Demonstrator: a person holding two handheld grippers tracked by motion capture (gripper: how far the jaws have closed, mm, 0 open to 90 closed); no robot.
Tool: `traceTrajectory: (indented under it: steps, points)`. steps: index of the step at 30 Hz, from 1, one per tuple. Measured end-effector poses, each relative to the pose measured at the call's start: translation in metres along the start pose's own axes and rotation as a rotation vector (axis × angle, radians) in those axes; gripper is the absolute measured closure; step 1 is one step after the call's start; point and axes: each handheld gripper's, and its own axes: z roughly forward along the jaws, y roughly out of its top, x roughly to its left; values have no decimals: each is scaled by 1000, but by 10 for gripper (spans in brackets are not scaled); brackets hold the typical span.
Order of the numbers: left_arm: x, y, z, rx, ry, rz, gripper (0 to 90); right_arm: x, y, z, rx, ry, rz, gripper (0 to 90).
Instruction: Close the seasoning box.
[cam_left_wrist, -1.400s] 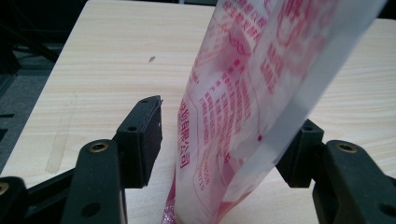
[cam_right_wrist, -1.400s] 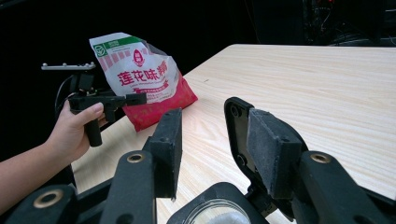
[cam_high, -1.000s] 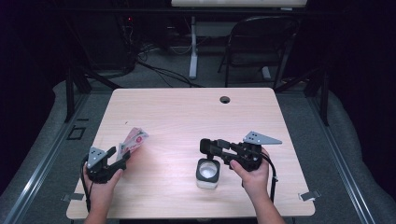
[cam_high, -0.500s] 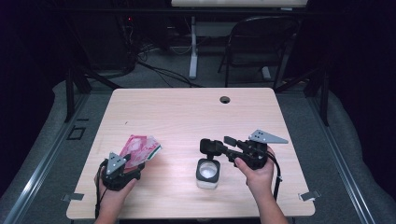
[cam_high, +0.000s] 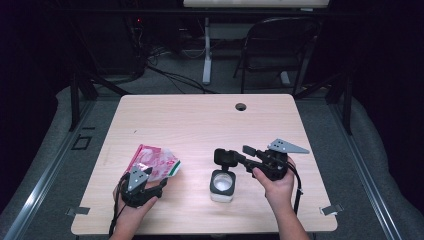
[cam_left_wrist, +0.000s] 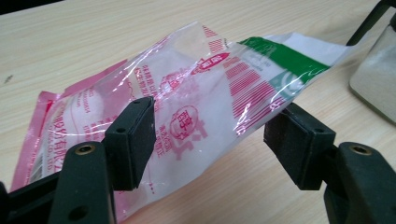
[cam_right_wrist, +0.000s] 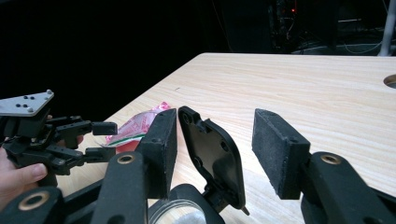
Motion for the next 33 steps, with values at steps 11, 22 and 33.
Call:
traceTrajectory:
  steps: [11, 22, 33]
  points:
    - [-5, -1, 3, 7, -23, -3, 343, -4, -9, 12, 58, -13, 5, 507]
    - [-9, -1, 3, 14, -36, 5, 344, -6, -10, 17, 84, -5, 1, 582]
    - [-13, 0, 4, 14, -46, 14, 347, -3, -8, 15, 75, 3, -12, 638]
